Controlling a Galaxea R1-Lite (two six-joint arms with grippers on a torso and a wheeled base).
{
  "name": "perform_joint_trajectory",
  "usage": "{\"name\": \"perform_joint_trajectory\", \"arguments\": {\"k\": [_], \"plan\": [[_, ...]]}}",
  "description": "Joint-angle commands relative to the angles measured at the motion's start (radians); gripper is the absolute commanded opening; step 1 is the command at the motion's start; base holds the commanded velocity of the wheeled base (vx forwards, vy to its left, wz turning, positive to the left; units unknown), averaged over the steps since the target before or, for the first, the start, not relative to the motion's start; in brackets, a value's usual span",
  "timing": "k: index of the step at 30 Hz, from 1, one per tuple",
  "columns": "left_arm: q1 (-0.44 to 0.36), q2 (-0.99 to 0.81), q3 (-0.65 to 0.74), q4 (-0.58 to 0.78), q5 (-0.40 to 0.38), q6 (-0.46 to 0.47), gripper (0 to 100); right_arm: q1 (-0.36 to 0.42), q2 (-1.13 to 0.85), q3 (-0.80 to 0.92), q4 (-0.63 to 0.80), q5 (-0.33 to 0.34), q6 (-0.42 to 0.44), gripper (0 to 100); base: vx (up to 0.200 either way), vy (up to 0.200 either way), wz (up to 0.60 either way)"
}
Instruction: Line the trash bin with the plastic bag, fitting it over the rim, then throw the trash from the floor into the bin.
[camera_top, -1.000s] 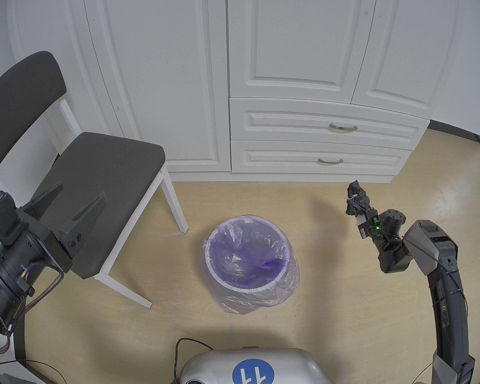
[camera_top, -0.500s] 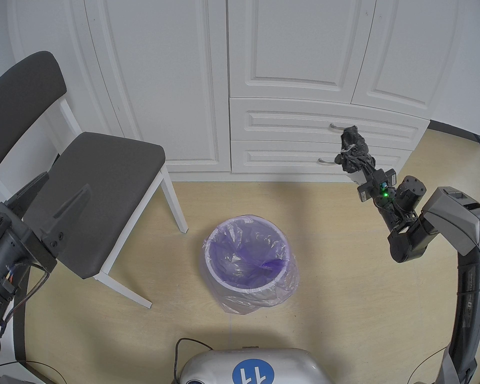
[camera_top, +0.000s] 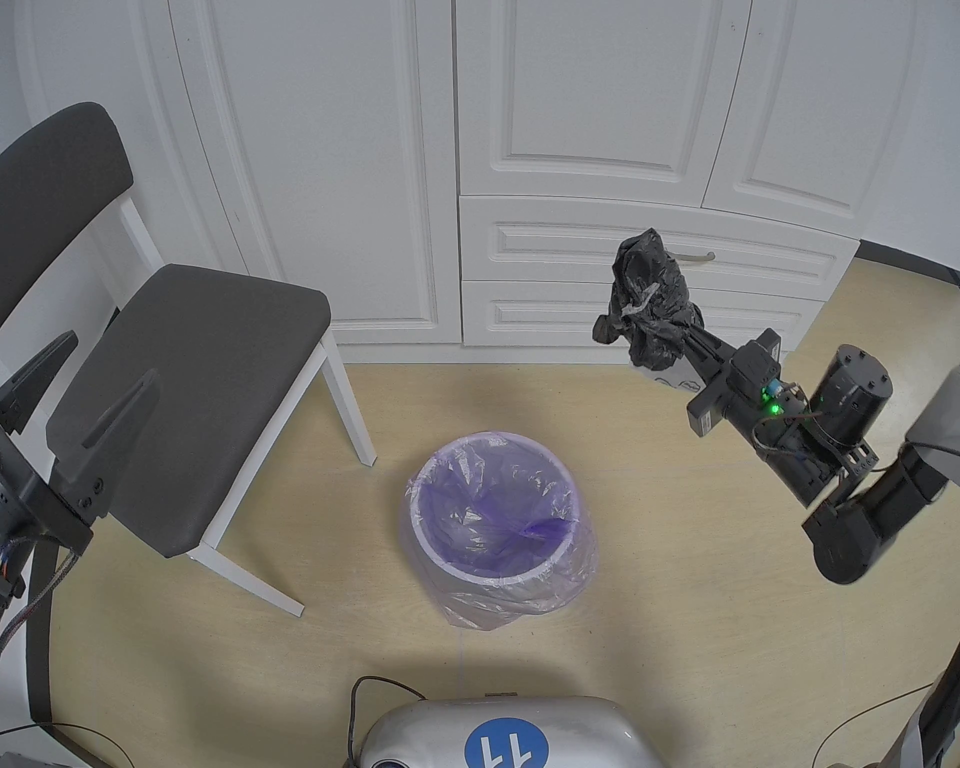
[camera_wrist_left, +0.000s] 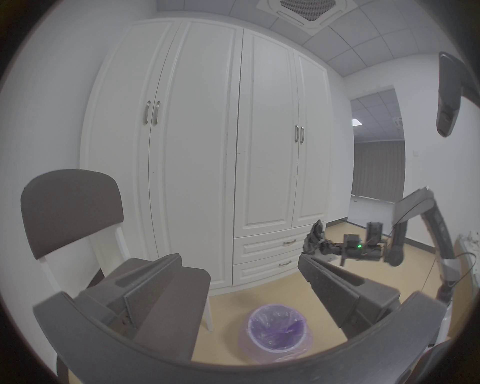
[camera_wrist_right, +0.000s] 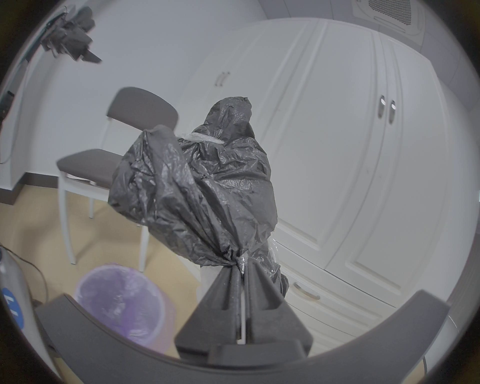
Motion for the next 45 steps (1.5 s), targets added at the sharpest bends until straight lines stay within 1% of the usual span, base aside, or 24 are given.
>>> {"name": "perform_joint_trajectory", "arguments": {"k": [1,2,5,6,7,8,9,10,13,14,16,18,19,20,21,23,24,27,28,29,30,33,37,45], "plan": [[0.026,-0.016,0.01,-0.002,0.003,0.045,100,0.126,-0.199,0.169,-0.018,0.001,-0.048,0,0.0,0.0,0.0],[0.027,-0.026,0.009,-0.002,0.003,0.046,100,0.154,-0.219,0.192,-0.018,-0.004,-0.045,0,0.0,0.0,0.0],[0.029,-0.038,0.007,-0.002,0.003,0.046,100,0.192,-0.248,0.217,-0.018,-0.011,-0.017,0,0.0,0.0,0.0],[0.029,-0.042,0.006,0.0,0.003,0.046,100,0.197,-0.251,0.218,-0.018,-0.013,0.009,0,0.0,0.0,0.0],[0.032,-0.047,0.004,0.0,0.003,0.048,100,0.204,-0.249,0.21,-0.018,-0.019,0.074,0,0.0,0.0,0.0],[0.033,-0.05,0.003,0.0,0.003,0.048,100,0.209,-0.249,0.204,-0.018,-0.022,0.109,0,0.0,0.0,0.0],[0.038,-0.056,0.001,0.0,0.003,0.052,100,0.217,-0.249,0.187,-0.018,-0.025,0.189,0,0.0,0.0,0.0],[0.044,-0.064,0.0,0.0,0.001,0.06,100,0.22,-0.251,0.16,0.022,-0.025,0.273,0,0.0,0.0,0.0],[0.052,-0.076,-0.003,0.0,0.001,0.086,100,0.218,-0.266,0.072,0.221,-0.02,0.509,0,0.0,0.0,0.0],[0.058,-0.088,-0.002,0.0,0.001,0.097,100,0.214,-0.265,0.02,0.324,-0.016,0.643,0,0.0,0.0,0.0],[0.073,-0.101,-0.005,-0.002,-0.009,0.114,100,0.208,-0.252,-0.038,0.413,-0.014,0.773,0,0.0,0.0,0.0],[0.119,-0.105,-0.008,-0.006,-0.011,0.146,100,0.192,-0.2,-0.106,0.496,0.0,0.923,0,0.0,0.0,0.0],[0.136,-0.108,-0.005,-0.005,-0.011,0.161,100,0.185,-0.177,-0.121,0.51,0.007,0.963,0,0.0,0.0,0.0],[0.165,-0.121,0.001,-0.003,-0.011,0.201,100,0.163,-0.124,-0.138,0.513,0.029,1.022,0,0.0,0.0,0.0],[0.185,-0.136,0.007,0.0,-0.011,0.238,100,0.148,-0.074,-0.149,0.505,0.052,1.054,0,0.0,0.0,0.0],[0.202,-0.159,0.015,0.003,-0.011,0.273,100,0.135,0.008,-0.165,0.468,0.084,1.063,0,0.0,0.0,0.0],[0.214,-0.17,0.017,0.008,-0.009,0.287,100,0.135,0.096,-0.182,0.404,0.095,1.069,0,0.0,0.0,0.0],[0.242,-0.177,0.015,0.029,-0.008,0.29,100,0.145,0.28,-0.202,0.194,0.09,1.077,0,0.0,0.0,0.0],[0.243,-0.177,0.014,0.031,-0.008,0.29,100,0.146,0.297,-0.202,0.172,0.09,1.077,0,0.0,0.0,0.0],[0.25,-0.174,0.009,0.046,-0.009,0.289,100,0.152,0.39,-0.208,0.059,0.089,1.078,0,0.0,0.0,0.0],[0.25,-0.173,0.006,0.058,-0.009,0.286,100,0.16,0.443,-0.219,-0.004,0.089,1.078,0,0.0,0.0,0.0],[0.25,-0.17,0.0,0.084,-0.008,0.279,100,0.165,0.531,-0.259,-0.018,0.087,1.083,0,0.0,0.0,0.0],[0.253,-0.164,-0.002,0.121,-0.003,0.281,100,0.166,0.66,-0.377,-0.018,0.033,1.086,0,0.0,0.0,0.0],[0.253,-0.145,-0.005,0.124,-0.002,0.279,100,0.168,0.743,-0.518,-0.018,0.023,1.111,0,0.0,0.0,0.0]]}}
